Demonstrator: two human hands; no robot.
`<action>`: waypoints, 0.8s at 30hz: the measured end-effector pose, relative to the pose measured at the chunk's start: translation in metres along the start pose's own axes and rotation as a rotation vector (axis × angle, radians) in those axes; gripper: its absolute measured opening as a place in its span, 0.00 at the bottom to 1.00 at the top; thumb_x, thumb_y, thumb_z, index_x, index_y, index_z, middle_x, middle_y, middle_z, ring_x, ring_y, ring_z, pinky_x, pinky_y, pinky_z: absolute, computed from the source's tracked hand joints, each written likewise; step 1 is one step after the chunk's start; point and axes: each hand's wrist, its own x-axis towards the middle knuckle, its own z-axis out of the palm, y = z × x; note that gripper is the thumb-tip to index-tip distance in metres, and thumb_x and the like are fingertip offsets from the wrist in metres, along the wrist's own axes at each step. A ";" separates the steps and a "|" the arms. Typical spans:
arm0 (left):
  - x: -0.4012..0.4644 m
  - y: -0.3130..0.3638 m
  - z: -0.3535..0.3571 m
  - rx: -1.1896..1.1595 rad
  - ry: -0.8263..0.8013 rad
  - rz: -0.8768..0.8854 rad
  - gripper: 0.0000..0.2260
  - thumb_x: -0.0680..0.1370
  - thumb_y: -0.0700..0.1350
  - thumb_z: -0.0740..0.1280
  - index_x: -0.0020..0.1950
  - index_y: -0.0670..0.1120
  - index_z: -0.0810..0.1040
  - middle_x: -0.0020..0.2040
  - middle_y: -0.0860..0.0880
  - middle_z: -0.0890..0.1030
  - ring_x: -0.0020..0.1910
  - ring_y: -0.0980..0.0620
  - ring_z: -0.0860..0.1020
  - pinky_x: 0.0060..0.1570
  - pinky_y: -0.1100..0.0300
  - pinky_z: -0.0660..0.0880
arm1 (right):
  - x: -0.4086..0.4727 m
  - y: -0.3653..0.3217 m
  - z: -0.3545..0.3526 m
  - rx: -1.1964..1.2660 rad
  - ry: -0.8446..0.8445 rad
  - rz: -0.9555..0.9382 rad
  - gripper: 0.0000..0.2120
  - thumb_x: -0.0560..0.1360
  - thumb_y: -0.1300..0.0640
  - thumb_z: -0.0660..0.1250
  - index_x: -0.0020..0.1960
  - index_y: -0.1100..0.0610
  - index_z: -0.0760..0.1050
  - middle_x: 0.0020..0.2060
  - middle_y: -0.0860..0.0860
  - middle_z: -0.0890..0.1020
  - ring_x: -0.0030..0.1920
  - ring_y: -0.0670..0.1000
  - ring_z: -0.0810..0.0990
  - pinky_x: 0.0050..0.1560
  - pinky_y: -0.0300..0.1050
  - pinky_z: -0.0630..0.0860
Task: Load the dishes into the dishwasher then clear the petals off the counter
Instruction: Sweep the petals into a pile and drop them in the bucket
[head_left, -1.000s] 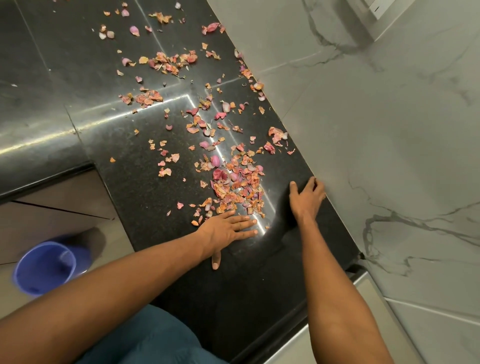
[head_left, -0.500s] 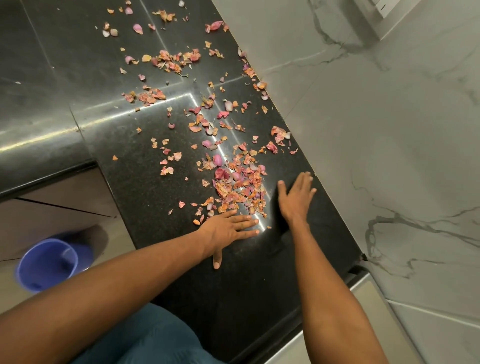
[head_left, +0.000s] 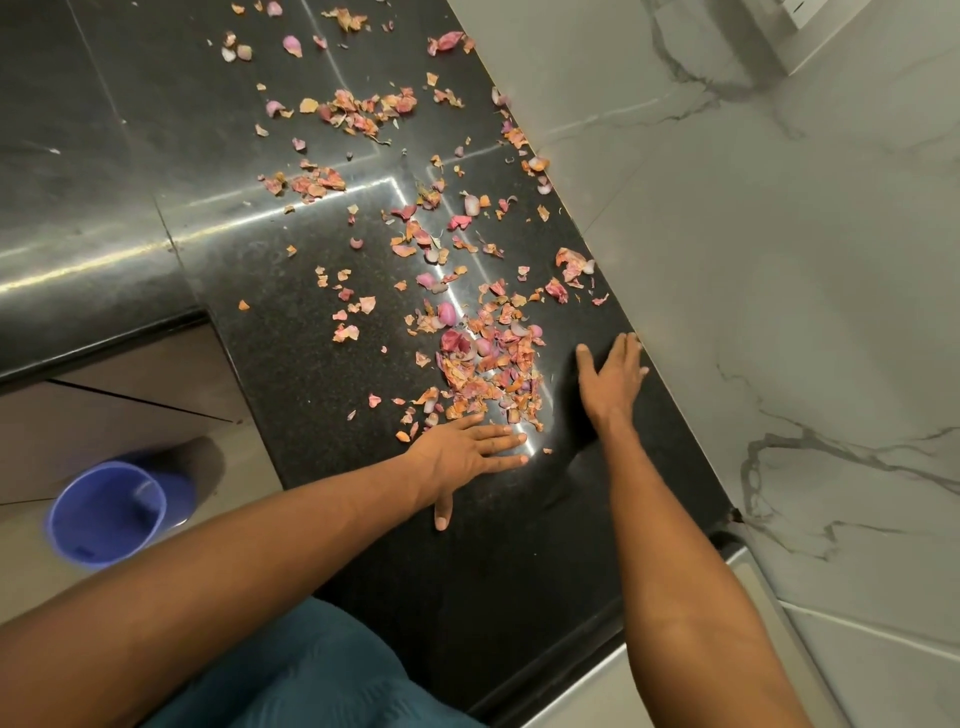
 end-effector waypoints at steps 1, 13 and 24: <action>0.001 -0.001 0.001 -0.007 -0.001 -0.003 0.65 0.64 0.64 0.79 0.80 0.55 0.30 0.80 0.50 0.30 0.79 0.49 0.31 0.78 0.46 0.34 | -0.003 -0.002 0.003 0.041 -0.027 -0.044 0.34 0.84 0.42 0.59 0.83 0.58 0.55 0.83 0.53 0.55 0.83 0.54 0.50 0.82 0.55 0.46; 0.004 -0.002 0.002 -0.002 -0.019 0.004 0.65 0.64 0.65 0.79 0.80 0.55 0.31 0.80 0.49 0.31 0.79 0.48 0.31 0.75 0.47 0.32 | -0.013 -0.026 0.034 -0.041 -0.028 -0.019 0.36 0.84 0.35 0.45 0.84 0.56 0.44 0.83 0.54 0.40 0.82 0.53 0.36 0.78 0.56 0.30; -0.002 0.001 0.000 0.028 0.018 0.004 0.66 0.62 0.66 0.79 0.81 0.53 0.33 0.81 0.49 0.33 0.80 0.48 0.33 0.79 0.44 0.39 | -0.105 -0.030 0.039 0.515 0.114 0.000 0.27 0.86 0.43 0.50 0.83 0.49 0.59 0.82 0.50 0.60 0.81 0.47 0.56 0.80 0.48 0.53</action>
